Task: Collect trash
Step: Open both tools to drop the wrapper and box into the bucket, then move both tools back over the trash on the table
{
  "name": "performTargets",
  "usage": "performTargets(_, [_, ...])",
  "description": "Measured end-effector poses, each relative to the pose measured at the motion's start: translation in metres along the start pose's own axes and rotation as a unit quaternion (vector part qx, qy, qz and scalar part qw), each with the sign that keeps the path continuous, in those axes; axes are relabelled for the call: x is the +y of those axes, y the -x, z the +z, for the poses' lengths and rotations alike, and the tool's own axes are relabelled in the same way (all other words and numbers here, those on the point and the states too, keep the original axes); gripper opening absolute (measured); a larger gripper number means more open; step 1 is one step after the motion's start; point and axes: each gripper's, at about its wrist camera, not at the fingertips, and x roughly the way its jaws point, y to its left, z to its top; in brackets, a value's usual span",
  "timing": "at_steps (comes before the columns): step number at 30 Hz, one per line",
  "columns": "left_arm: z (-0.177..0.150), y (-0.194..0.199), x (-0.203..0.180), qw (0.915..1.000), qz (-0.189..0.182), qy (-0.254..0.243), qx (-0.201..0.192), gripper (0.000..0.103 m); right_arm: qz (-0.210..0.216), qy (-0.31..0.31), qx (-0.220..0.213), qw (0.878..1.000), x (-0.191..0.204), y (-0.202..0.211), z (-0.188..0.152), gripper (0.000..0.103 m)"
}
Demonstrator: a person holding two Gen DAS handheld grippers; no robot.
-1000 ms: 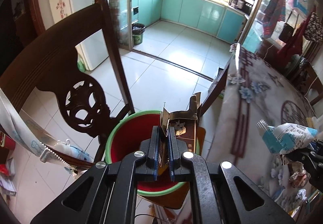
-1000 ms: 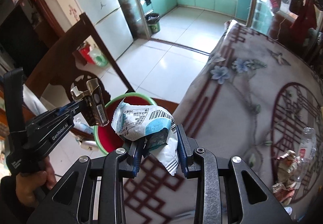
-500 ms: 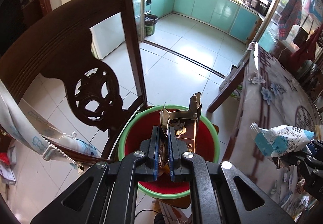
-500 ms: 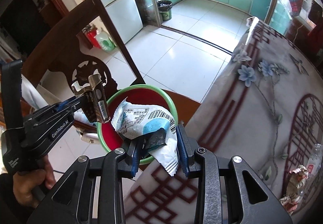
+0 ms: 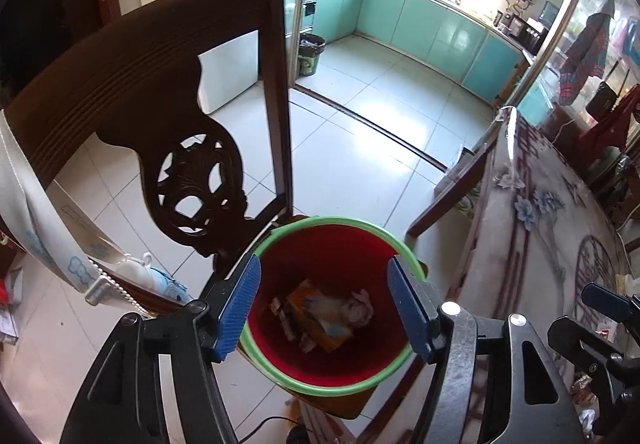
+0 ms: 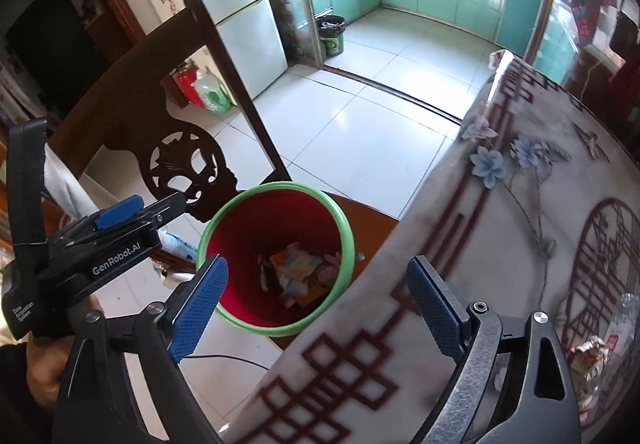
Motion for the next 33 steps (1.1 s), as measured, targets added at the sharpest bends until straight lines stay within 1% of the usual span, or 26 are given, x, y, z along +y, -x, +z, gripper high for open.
performTargets(5, [-0.007, 0.010, -0.025, 0.9997, -0.014, -0.018, -0.005, 0.065, -0.010, -0.013, -0.009, 1.000, -0.015, 0.019, -0.013, 0.091])
performTargets(11, [-0.024, 0.030, -0.071, 0.9980, -0.035, -0.051, -0.015, 0.065, -0.026, -0.041, -0.021, 0.999, -0.048, 0.048, -0.042, 0.091])
performTargets(17, [-0.054, 0.054, -0.129, 0.9943, -0.056, -0.089, -0.019, 0.065, -0.048, -0.082, -0.032, 0.995, -0.094, 0.083, -0.082, 0.091])
performTargets(21, [-0.082, 0.074, -0.172, 0.9896, -0.074, -0.121, -0.021, 0.065, -0.062, -0.103, -0.035, 0.992, -0.127, 0.109, -0.114, 0.091])
performTargets(25, [-0.113, 0.094, -0.209, 0.9849, -0.096, -0.143, -0.020, 0.065, -0.092, -0.109, -0.014, 0.990, -0.167, 0.130, -0.160, 0.092])
performTargets(27, [-0.132, 0.101, -0.228, 0.9824, -0.108, -0.152, -0.011, 0.065, -0.107, -0.112, 0.006, 0.988, -0.190, 0.135, -0.182, 0.099])
performTargets(30, [-0.167, 0.112, -0.261, 0.9747, -0.126, -0.185, 0.007, 0.065, -0.131, -0.120, 0.038, 0.983, -0.229, 0.139, -0.217, 0.099])
performTargets(33, [-0.199, 0.120, -0.287, 0.9659, -0.142, -0.215, 0.024, 0.065, -0.129, -0.138, 0.070, 0.979, -0.266, 0.136, -0.245, 0.099])
